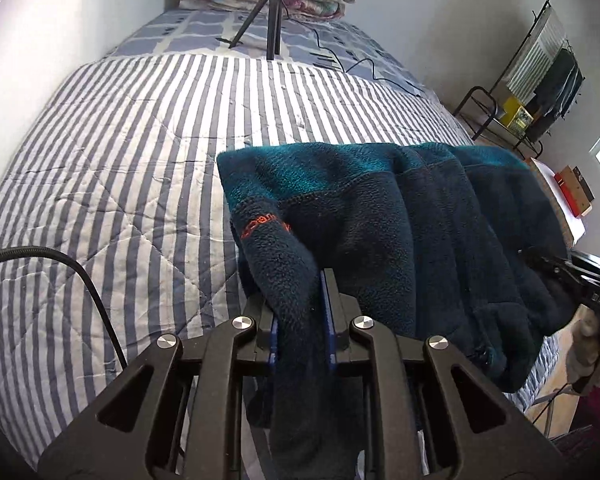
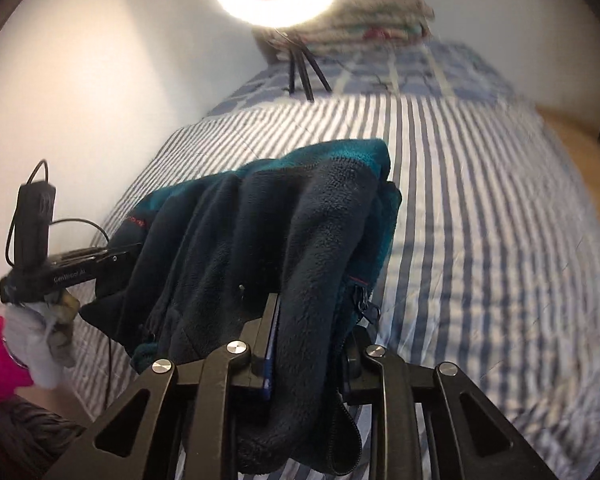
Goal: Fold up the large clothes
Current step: 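Lift the folded jacket bundle off the bed with both tools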
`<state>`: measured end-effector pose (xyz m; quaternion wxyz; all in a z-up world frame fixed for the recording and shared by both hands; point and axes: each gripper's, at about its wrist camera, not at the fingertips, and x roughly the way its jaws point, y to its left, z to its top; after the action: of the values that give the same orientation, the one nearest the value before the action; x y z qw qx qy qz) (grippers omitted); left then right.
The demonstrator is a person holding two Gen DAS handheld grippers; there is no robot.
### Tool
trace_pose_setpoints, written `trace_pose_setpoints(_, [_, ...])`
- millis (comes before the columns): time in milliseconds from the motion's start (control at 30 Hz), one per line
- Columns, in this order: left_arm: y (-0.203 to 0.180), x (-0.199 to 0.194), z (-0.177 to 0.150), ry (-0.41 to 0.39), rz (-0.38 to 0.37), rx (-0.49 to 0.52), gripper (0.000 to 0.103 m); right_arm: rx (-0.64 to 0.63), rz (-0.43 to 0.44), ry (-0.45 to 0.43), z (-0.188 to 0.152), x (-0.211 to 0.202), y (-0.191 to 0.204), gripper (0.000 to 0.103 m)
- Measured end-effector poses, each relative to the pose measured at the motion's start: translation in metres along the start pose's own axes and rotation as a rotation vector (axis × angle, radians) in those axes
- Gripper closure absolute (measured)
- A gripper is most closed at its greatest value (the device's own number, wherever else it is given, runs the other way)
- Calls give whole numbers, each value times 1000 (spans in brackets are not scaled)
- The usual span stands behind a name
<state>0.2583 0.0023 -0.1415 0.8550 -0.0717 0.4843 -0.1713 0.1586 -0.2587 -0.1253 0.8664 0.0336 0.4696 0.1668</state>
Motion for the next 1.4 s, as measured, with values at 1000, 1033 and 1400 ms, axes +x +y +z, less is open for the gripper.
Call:
trace_pose_setpoints(1000, [-40,35,12,108,-133,-28,71,-123,-251,53,-28,-32,-31,85])
trace_pose_setpoints(1033, [-34,39,9,120,-139,-48,54,-117,-253,73,-32,-26,-37,85])
trace_pose_setpoints(1400, [-4,87,-9,238,-364,-228,54,63,-97,94,-48,-10,-80,79])
